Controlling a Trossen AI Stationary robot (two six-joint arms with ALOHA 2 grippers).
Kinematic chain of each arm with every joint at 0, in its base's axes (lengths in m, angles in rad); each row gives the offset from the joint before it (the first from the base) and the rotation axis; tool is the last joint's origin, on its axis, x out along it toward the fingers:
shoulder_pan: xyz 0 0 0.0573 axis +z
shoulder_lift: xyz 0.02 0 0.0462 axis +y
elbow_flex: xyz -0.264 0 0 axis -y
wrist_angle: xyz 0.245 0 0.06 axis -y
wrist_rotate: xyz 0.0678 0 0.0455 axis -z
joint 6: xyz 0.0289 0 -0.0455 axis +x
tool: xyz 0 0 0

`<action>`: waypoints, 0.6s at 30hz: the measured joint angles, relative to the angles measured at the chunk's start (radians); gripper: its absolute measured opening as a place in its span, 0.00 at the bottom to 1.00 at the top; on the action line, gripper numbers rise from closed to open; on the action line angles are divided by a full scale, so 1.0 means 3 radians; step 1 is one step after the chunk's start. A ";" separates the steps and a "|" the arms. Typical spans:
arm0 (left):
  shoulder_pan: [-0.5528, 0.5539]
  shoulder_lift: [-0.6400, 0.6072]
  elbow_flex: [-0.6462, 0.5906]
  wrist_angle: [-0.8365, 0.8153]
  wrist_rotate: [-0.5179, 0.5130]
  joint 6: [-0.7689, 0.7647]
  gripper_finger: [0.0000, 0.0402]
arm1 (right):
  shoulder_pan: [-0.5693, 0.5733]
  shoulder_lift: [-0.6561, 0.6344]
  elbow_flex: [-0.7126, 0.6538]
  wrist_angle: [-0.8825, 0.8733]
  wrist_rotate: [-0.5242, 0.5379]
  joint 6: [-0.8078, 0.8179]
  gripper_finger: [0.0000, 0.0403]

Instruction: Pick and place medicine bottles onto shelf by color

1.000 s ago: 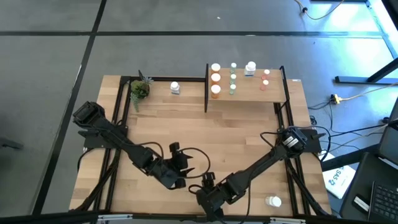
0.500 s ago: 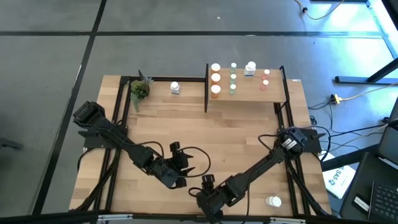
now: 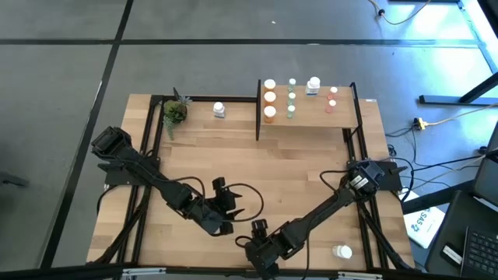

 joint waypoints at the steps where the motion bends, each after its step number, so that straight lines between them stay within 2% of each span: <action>1: 0.0000 0.0000 0.0000 0.0000 0.0000 0.0001 0.51 | 0.0000 0.0000 0.0000 0.0003 0.0000 0.0001 0.70; 11: 0.0000 0.0000 0.0000 0.0000 0.0000 0.0000 0.51 | 0.0000 0.0000 0.0000 0.0038 0.0000 0.0077 0.51; 18: 0.0000 0.0000 0.0000 0.0000 0.0000 0.0000 0.51 | 0.0013 0.0000 0.0000 0.0039 0.0000 0.0091 0.41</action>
